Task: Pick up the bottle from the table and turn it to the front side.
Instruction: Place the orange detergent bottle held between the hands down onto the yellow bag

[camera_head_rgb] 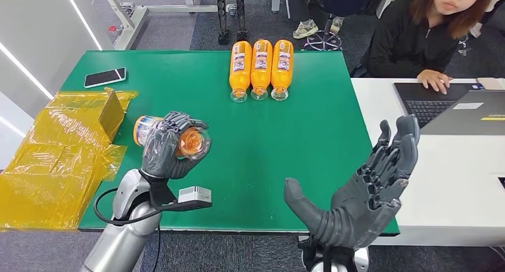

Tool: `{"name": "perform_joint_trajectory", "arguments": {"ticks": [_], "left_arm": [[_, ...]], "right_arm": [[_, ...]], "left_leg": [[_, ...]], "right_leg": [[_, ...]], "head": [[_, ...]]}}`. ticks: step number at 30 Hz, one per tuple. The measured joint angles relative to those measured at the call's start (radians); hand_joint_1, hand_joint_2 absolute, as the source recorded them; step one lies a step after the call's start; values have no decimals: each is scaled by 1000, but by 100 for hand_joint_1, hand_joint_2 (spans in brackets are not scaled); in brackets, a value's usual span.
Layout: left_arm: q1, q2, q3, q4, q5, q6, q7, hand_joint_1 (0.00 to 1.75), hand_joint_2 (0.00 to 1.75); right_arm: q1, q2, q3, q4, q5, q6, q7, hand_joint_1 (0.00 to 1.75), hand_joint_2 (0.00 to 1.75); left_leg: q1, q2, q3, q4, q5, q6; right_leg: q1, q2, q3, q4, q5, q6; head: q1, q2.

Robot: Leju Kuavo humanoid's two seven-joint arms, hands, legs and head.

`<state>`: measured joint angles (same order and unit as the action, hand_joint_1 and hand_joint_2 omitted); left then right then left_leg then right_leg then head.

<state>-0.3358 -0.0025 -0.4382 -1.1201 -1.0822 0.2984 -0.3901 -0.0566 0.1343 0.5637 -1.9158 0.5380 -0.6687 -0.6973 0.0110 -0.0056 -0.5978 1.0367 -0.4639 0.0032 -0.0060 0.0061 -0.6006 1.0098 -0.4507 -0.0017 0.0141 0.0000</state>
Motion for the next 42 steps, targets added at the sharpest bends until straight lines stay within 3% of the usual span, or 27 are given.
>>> {"name": "perform_joint_trajectory", "arguments": {"ticks": [6, 20, 21, 24, 25, 31, 42], "left_arm": [[-53, 111, -21, 193, -158, -115, 145, 175, 175], [-151, 284, -23, 628, -240, -32, 355, 172, 175], [-155, 291, -23, 647, -246, -29, 366, 137, 175], [-169, 304, -23, 695, -257, -27, 386, 11, 175], [-175, 306, -23, 708, -259, -28, 389, 2, 175], [-198, 308, -13, 755, -252, -15, 382, 0, 175], [-211, 297, 1, 765, -281, -11, 298, 0, 175]], "right_arm": [[17, 0, -19, 7, 10, 0, 0, 0, 175], [44, -5, -32, 12, -10, 0, 0, 0, 175], [51, -6, -33, 11, -12, 0, 0, 0, 175], [64, -12, -33, 8, -13, 0, 0, 0, 175], [65, -14, -33, 7, -13, 0, 0, 0, 175], [68, -18, -33, 7, -15, 0, 0, 0, 175], [58, -18, -33, 29, -18, 0, 0, 0, 175]], "left_leg": [[0, 6, 0, 0, 0, 0], [0, 7, -1, 0, 0, -1], [0, 7, -1, 0, 0, -1], [0, 7, -1, 0, 0, -1], [0, 7, -1, 0, 0, -1], [0, 7, 0, 0, 0, -1], [0, 6, 0, 0, 1, -2]], "right_leg": [[0, 5, -3, 1, 1, -2], [0, 7, -4, 2, 1, -3], [0, 7, -4, 2, 1, -3], [0, 7, -5, 2, 1, -3], [0, 7, -4, 2, 1, -3], [0, 6, -4, 2, 1, -3], [0, 5, -3, 4, 1, -3]], "head": [[0, 0], [0, 0], [0, 0], [0, 0], [0, 0], [0, 0], [0, 0]]}}
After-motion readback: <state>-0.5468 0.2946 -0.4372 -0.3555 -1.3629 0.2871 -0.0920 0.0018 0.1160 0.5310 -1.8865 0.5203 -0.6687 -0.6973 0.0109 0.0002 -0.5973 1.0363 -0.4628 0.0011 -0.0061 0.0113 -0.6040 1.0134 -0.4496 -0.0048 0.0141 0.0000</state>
